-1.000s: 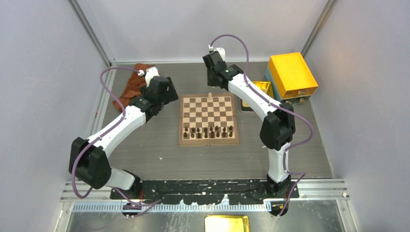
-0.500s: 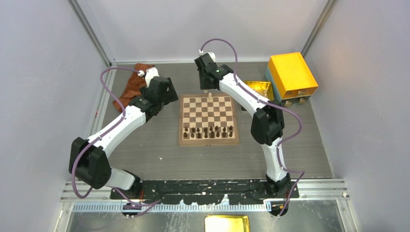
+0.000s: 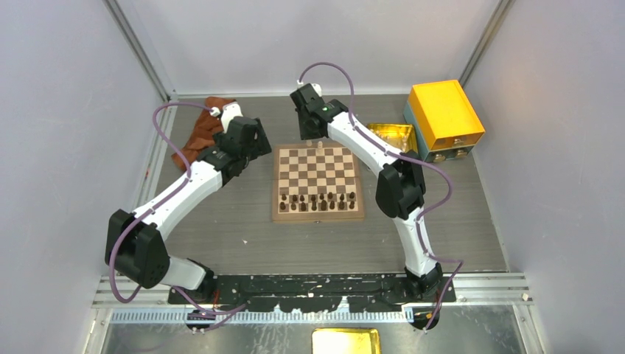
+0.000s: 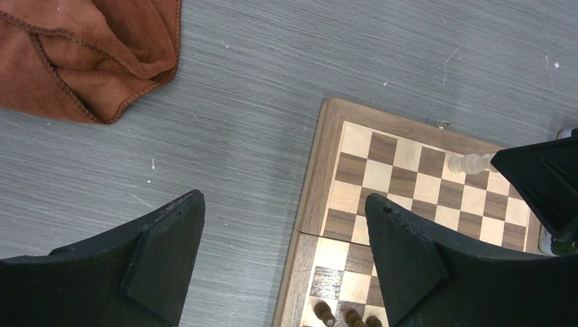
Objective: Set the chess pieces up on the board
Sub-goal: Place the chess piece on the chessboard.
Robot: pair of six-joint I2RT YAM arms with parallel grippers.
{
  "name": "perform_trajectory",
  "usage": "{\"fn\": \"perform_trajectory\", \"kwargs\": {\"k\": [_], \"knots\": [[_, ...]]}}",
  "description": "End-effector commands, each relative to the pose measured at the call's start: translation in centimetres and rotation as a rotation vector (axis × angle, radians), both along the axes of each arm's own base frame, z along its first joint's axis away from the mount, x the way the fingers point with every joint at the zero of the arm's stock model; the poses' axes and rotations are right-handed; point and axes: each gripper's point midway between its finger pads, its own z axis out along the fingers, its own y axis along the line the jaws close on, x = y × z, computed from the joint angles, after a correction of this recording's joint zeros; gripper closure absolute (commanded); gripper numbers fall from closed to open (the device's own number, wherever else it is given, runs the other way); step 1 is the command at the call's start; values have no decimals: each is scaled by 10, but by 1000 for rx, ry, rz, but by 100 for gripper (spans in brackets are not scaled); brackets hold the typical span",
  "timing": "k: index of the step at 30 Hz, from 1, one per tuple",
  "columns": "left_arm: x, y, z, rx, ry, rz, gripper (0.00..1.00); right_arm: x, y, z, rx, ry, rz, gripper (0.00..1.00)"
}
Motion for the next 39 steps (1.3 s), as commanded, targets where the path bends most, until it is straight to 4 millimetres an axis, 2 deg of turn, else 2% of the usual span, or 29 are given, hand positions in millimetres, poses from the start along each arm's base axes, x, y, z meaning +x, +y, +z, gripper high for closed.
{"fn": "perform_trajectory", "kwargs": {"k": [1, 12, 39], "knots": [[7, 1, 22, -16, -58, 31, 12, 9, 10, 16, 38, -38, -5, 99], [7, 4, 20, -4, -55, 39, 12, 15, 9, -2, 33, -10, -22, 99], [8, 5, 13, 6, -41, 39, 12, 21, 4, -26, 63, 32, -51, 99]]}}
